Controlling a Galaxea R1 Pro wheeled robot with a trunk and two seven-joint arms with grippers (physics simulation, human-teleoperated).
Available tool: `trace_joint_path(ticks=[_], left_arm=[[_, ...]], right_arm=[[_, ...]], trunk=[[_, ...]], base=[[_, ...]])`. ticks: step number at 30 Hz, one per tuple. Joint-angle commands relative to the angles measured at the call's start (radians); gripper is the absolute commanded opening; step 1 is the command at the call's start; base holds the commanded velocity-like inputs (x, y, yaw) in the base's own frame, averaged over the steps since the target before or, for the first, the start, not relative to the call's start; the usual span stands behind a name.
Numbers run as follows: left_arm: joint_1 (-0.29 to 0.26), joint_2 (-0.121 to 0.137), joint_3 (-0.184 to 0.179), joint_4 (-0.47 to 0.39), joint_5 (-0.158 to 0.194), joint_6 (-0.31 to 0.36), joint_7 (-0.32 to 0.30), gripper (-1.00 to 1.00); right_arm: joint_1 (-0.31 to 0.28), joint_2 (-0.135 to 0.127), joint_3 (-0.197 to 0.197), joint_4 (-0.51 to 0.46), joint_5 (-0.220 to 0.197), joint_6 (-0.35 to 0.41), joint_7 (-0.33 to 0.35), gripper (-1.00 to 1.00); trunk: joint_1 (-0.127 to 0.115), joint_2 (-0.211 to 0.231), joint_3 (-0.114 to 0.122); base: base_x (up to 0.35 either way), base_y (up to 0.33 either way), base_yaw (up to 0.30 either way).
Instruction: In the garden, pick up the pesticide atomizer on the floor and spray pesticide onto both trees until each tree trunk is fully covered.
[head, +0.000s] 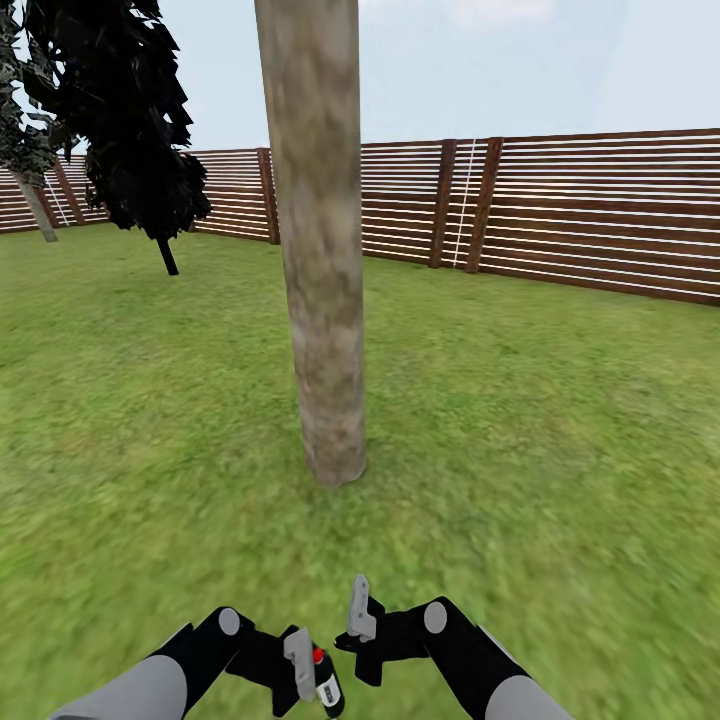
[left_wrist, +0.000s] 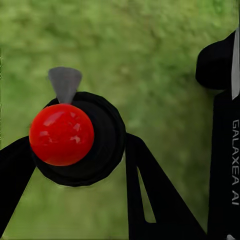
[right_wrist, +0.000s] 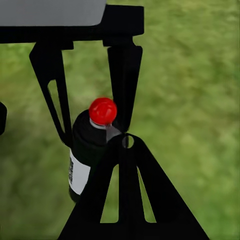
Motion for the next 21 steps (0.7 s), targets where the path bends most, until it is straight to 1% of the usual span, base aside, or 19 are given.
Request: trace_joint_path(ticks=[1,9,14,21], left_arm=[[0.000,-0.001,-0.004,-0.001,-0.003,-0.010,-0.001,-1.00],[-0.002,-0.011,-0.003,-0.001,-0.002,-0.016,-0.001,-1.00],[-0.002,-0.012,-0.004,-0.001,0.026,-0.018,-0.001,-1.00],[-0.002,-0.012,-0.004,-0.001,0.031,-0.019,-0.030,-1.00]], right_arm=[[0.000,0.000,-0.001,-0.001,0.010,-0.006,0.000,-1.00],[0.000,0.000,-0.001,0.000,0.010,-0.006,-0.001,-1.00],[0.000,0.000,-0.001,0.000,0.010,-0.006,-0.001,-1.00],[0.000,-0.001,-0.001,0.000,0.011,-0.006,-0.001,-1.00]], trunk=[[0.000,0.000,-0.001],[0.000,0.000,-0.001],[0.000,0.000,-0.001],[0.000,0.000,-0.001]], base=[[0.000,0.000,0.000],[0.000,0.000,0.000],[0.000,0.000,0.000],[0.000,0.000,0.000]])
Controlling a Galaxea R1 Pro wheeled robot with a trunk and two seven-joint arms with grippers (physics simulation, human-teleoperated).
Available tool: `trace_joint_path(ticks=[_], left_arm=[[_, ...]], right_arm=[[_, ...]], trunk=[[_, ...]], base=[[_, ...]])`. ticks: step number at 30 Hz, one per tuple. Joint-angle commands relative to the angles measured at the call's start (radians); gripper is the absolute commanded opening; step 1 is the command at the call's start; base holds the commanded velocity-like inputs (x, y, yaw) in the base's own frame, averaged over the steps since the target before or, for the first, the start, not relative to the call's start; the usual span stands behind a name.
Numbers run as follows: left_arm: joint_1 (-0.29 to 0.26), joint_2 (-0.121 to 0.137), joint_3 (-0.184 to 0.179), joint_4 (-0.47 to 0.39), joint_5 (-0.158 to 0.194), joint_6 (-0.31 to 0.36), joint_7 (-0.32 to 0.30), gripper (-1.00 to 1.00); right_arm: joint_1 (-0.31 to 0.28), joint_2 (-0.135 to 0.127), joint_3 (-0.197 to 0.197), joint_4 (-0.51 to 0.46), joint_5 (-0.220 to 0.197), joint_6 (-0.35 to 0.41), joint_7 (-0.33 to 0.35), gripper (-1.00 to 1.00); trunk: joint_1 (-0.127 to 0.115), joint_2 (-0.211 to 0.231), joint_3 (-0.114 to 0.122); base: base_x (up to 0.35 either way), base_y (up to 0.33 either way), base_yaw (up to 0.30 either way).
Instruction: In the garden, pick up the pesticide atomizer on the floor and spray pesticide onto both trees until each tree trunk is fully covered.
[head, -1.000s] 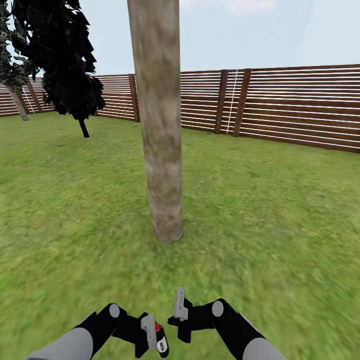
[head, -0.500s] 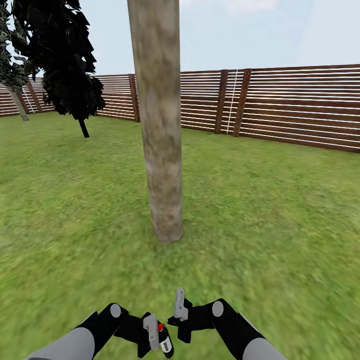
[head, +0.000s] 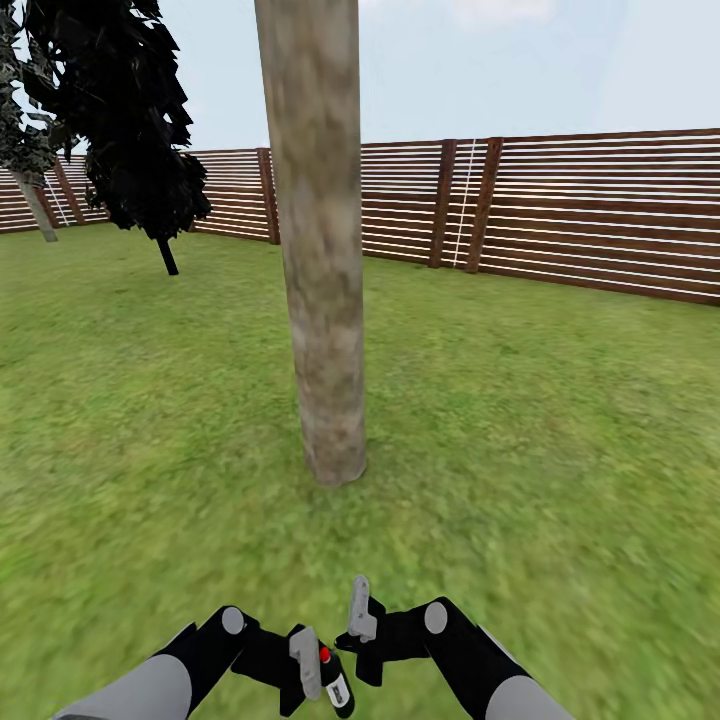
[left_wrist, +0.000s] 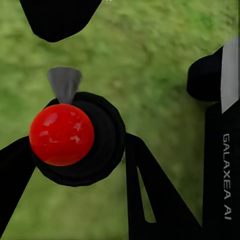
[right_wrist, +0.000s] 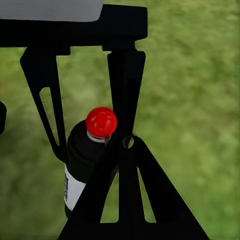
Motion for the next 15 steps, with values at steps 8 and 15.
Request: trace_joint_path(ticks=[8,15], left_arm=[[0.000,0.000,-0.003,-0.001,0.028,-0.005,-0.002,-1.00],[0.000,0.000,-0.005,-0.001,0.046,-0.006,-0.002,-1.00]], right_arm=[[0.000,0.000,-0.001,-0.001,0.009,-0.006,0.000,-1.00],[-0.001,0.000,-0.001,-0.001,0.010,-0.006,0.000,-1.00]], trunk=[[0.000,0.000,-0.001],[0.000,0.000,-0.001]], base=[[0.000,0.000,0.000],[0.000,0.000,0.000]])
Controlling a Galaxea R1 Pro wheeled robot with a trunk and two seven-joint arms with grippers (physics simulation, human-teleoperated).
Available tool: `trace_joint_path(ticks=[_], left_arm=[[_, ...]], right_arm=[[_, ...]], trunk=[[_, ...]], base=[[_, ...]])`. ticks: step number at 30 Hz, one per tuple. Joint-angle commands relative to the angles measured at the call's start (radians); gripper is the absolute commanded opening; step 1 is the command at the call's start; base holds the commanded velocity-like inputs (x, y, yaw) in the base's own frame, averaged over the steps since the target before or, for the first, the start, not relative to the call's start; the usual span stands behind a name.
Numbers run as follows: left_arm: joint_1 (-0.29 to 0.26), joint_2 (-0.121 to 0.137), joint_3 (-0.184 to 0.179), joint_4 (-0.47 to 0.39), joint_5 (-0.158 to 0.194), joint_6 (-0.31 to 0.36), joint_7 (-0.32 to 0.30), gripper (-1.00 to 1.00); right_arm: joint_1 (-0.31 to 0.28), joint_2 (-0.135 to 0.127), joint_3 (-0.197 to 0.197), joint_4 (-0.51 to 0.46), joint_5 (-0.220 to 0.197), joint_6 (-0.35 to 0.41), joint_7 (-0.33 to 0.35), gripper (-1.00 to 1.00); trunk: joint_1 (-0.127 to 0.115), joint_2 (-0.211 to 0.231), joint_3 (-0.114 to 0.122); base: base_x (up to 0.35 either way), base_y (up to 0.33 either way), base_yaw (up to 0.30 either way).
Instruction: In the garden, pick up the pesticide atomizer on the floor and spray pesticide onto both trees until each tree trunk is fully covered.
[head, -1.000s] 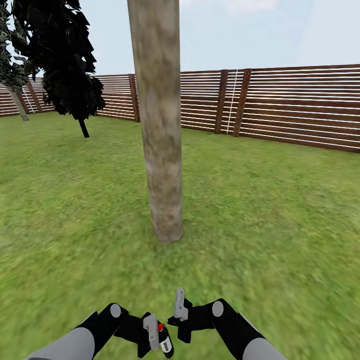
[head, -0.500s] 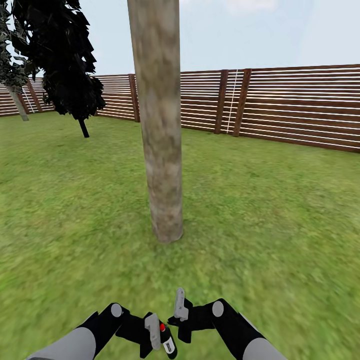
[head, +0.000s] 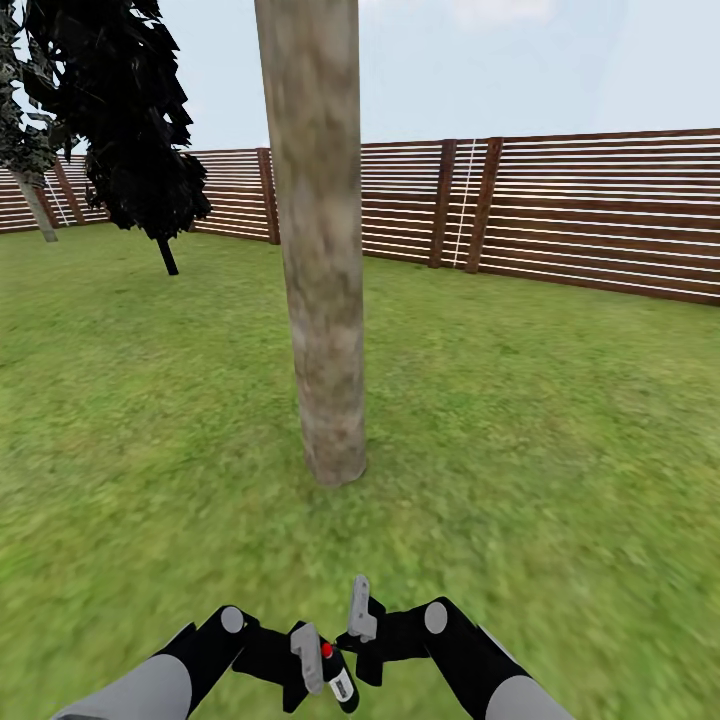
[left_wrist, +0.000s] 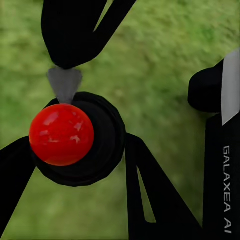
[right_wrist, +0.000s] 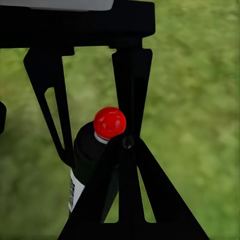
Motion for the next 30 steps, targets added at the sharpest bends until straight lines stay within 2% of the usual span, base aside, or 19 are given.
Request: trace_joint_path(ticks=[1,23,26,30], left_arm=[[0.000,0.000,-0.002,-0.001,-0.002,-0.003,-0.001,-1.00],[-0.001,0.004,-0.002,-0.001,0.002,-0.003,-0.002,-1.00],[0.003,0.017,-0.005,0.000,-0.001,-0.003,-0.002,-1.00],[0.011,0.086,-0.009,-0.001,-0.007,-0.004,-0.002,-1.00]], right_arm=[[0.000,0.000,-0.001,-0.001,0.010,-0.006,0.000,-1.00],[0.000,0.000,-0.001,0.000,0.010,-0.006,0.000,-1.00],[0.000,0.000,-0.001,0.001,0.010,-0.006,0.000,-1.00],[0.000,0.000,-0.001,0.002,0.010,-0.006,0.000,-1.00]], trunk=[[0.000,0.000,-0.001],[0.000,0.000,-0.001],[0.000,0.000,-0.001],[0.000,0.000,-0.001]], base=[[0.000,0.000,0.000],[0.000,0.000,0.000],[0.000,0.000,0.000],[0.000,0.000,0.000]])
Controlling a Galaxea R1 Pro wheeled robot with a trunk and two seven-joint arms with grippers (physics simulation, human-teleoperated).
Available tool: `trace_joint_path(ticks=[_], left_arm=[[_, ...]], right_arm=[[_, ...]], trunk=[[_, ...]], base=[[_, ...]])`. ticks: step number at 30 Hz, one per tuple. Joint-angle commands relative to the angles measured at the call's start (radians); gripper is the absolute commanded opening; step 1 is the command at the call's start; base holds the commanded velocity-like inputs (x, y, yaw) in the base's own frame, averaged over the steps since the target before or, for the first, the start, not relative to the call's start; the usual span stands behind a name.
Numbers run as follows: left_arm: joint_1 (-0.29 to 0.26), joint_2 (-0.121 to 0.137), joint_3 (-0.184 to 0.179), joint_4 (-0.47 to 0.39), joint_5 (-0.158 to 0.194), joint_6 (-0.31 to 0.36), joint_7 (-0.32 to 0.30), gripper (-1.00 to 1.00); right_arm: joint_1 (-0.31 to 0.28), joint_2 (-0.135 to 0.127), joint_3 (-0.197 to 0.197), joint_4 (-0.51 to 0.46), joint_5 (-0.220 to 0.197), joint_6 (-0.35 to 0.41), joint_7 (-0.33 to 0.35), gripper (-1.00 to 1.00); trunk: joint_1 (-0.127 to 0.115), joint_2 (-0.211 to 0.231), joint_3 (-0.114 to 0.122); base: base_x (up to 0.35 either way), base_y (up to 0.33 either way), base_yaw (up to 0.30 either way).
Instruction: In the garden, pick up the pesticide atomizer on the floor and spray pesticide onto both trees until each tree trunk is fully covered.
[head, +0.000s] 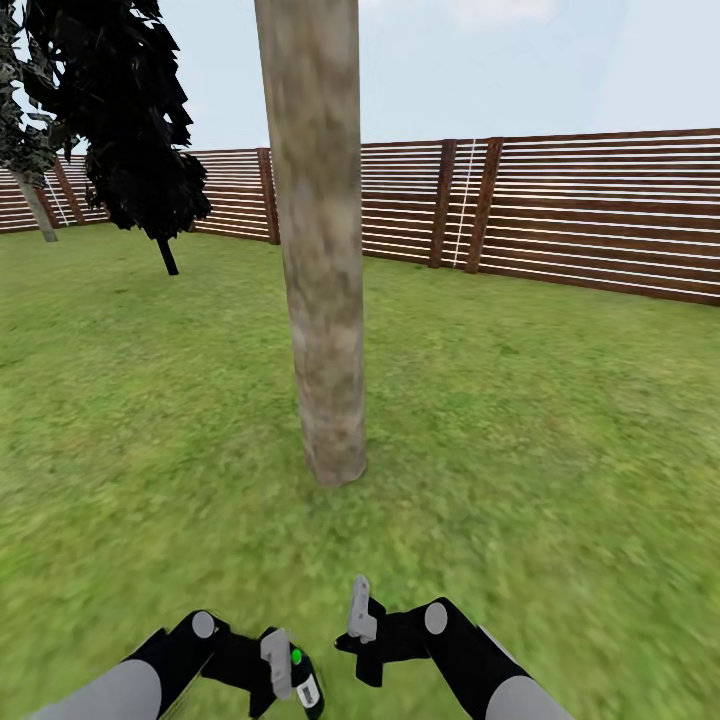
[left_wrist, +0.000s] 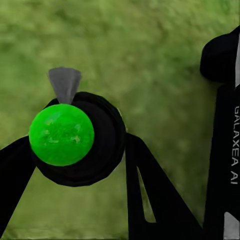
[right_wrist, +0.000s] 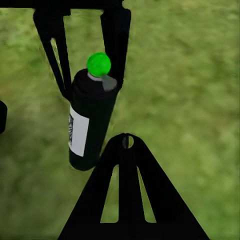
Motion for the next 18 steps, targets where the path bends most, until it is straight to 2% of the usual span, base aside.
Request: trace_joint_path(ticks=[1,2,5,7,8,12,15,16,18], left_arm=[[0.001,0.017,-0.005,-0.002,0.004,-0.004,-0.001,-1.00],[0.001,0.034,-0.006,-0.002,0.002,-0.004,0.000,-1.00],[0.001,0.114,-0.009,-0.003,0.001,-0.004,0.000,-1.00],[0.001,0.158,-0.010,-0.003,0.001,-0.004,0.000,-1.00],[0.002,0.170,-0.010,-0.003,0.000,-0.004,0.000,-1.00],[0.003,0.232,-0.010,-0.002,-0.001,-0.002,0.000,-1.00],[0.005,0.244,-0.010,-0.001,-0.006,0.003,0.007,-1.00],[0.005,0.247,-0.008,-0.001,-0.007,0.007,0.011,-1.00],[0.006,0.253,-0.002,0.000,-0.002,0.013,0.041,-1.00]], right_arm=[[0.000,0.000,-0.001,-0.001,0.010,-0.006,0.000,-1.00],[0.000,0.000,-0.001,-0.001,0.010,-0.006,0.000,-1.00],[0.000,-0.001,0.000,0.000,0.011,-0.006,0.000,-1.00],[0.000,-0.002,0.000,0.000,0.011,-0.006,0.000,-1.00],[0.000,-0.002,0.000,0.000,0.011,-0.006,0.000,1.00],[0.000,-0.006,-0.001,0.002,0.011,-0.007,0.000,1.00],[0.000,-0.011,-0.001,0.003,0.011,-0.008,-0.001,1.00],[0.000,-0.022,-0.002,0.004,0.011,-0.009,-0.004,1.00],[0.002,-0.068,-0.003,0.005,0.007,-0.010,-0.009,1.00]], trunk=[[0.000,0.000,-0.001],[0.000,0.000,-0.001],[0.000,0.000,-0.001],[0.000,0.000,-0.001],[0.000,0.000,-0.001],[0.000,0.000,-0.001],[0.000,0.000,-0.001],[0.000,0.000,-0.001],[0.000,0.000,-0.001]], base=[[0.000,0.000,0.000],[0.000,0.000,0.000],[0.000,0.000,0.000],[0.000,0.000,0.000],[0.000,0.000,0.000],[0.000,0.000,0.000],[0.000,0.000,0.000],[0.000,0.000,0.000],[0.000,0.000,0.000]])
